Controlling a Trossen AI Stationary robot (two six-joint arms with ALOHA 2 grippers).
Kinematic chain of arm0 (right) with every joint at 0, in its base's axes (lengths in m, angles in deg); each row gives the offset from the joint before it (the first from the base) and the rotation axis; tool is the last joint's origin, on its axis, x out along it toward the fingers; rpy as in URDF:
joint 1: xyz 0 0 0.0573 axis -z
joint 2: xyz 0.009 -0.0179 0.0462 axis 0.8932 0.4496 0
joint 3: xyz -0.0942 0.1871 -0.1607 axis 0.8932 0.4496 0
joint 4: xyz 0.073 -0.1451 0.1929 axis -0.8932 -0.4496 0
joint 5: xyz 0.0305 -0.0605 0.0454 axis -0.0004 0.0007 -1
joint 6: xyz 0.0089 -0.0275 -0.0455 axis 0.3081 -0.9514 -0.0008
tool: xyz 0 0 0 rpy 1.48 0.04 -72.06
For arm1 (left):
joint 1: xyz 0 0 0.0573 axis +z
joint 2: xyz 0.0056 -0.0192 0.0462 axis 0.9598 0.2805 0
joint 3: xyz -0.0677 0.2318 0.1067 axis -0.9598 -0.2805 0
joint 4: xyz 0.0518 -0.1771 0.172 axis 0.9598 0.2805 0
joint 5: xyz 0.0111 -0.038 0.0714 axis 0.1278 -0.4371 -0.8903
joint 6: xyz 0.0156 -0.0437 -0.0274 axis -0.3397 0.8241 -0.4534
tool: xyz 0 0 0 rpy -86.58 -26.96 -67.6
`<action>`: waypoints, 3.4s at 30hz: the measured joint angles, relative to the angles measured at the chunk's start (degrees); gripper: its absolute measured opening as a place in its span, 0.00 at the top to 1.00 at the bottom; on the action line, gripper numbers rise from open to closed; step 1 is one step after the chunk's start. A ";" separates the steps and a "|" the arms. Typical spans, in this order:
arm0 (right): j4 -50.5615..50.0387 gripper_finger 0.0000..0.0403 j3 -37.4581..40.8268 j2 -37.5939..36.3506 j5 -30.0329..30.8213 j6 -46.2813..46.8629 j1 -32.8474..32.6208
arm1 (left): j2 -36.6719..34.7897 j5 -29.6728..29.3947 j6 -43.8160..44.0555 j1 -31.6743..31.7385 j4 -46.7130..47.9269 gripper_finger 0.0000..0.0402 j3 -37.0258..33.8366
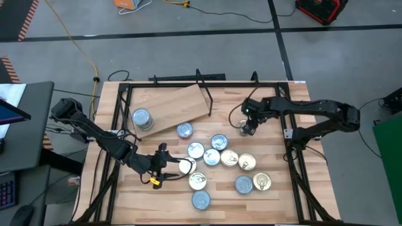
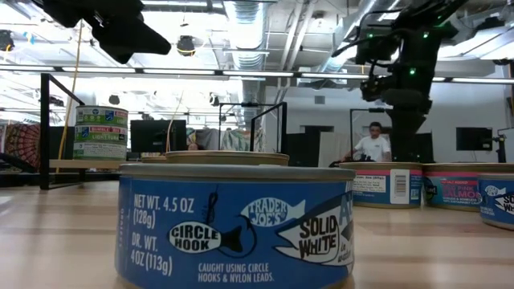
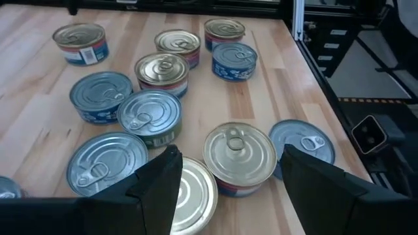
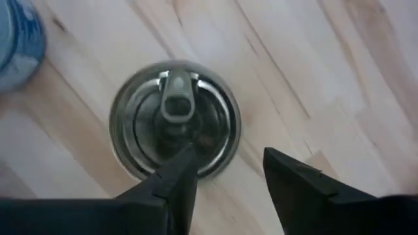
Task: Stack canned seafood by type on shelf
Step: Put the blue pink tuna can on the shelf
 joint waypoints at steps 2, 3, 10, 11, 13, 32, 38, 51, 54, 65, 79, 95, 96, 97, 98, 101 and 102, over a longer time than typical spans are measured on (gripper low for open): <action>1.27 0.54 -0.02 -0.02 -1.82 -0.67 1.80 | 0.00 0.09 0.11 -0.31 0.24 0.39 0.00; 1.41 0.55 -0.02 0.00 -2.28 -0.74 2.50 | 0.00 0.14 0.07 -0.45 0.31 0.39 0.00; 1.52 0.62 -0.04 0.46 -3.44 -1.96 5.61 | 0.00 0.17 0.09 -0.65 1.73 0.39 0.00; 1.61 0.63 0.11 0.48 -3.50 -2.17 6.13 | 0.00 0.15 0.09 -0.65 1.88 0.39 0.00; 2.84 0.64 1.43 0.43 -4.68 -2.22 7.01 | 0.00 0.17 0.13 -0.65 2.29 0.39 0.00; 8.94 0.70 8.31 0.40 -6.65 -2.30 10.80 | 0.00 0.15 0.62 -0.62 2.53 0.39 0.00; 8.68 0.78 8.33 0.42 -6.69 -2.36 13.20 | 0.00 0.15 0.61 -0.62 2.54 0.39 0.00; 5.75 0.96 8.31 0.42 -6.78 0.26 15.52 | 0.00 0.15 0.59 -0.62 2.64 0.39 0.00; 5.05 0.96 8.28 0.42 -6.86 0.26 15.93 | 0.00 0.16 0.59 -0.62 2.67 0.39 0.00; 5.59 0.97 8.55 0.56 -22.48 -3.51 18.57 | 0.00 0.23 0.59 -0.62 2.71 0.39 0.00; 12.65 0.97 8.51 0.57 -29.18 -4.77 14.76 | 0.00 0.28 -0.03 -0.62 2.80 0.39 0.00; 12.76 0.85 4.24 -2.96 -13.18 -6.91 1.86 | -0.04 -0.71 -2.93 6.24 -3.38 0.39 1.14; 12.74 0.83 4.24 -3.35 -12.32 -8.27 0.27 | -0.04 -1.01 -3.06 6.24 -3.06 0.39 1.14; 12.76 0.82 4.24 -3.57 -11.94 -9.49 -1.30 | -0.04 -1.23 -3.08 6.24 -2.53 0.39 1.14; 12.71 0.80 4.24 -3.69 -11.87 -10.82 -2.55 | -0.04 -1.30 -3.12 6.24 -2.07 0.39 1.14; 12.26 0.70 4.24 -3.69 -11.90 -13.66 -5.97 | -0.04 -1.29 -4.28 6.33 -0.97 0.39 1.14; 12.02 0.66 4.24 -3.67 -11.95 -14.09 -6.75 | -0.04 -1.29 -4.50 6.33 -0.78 0.39 1.14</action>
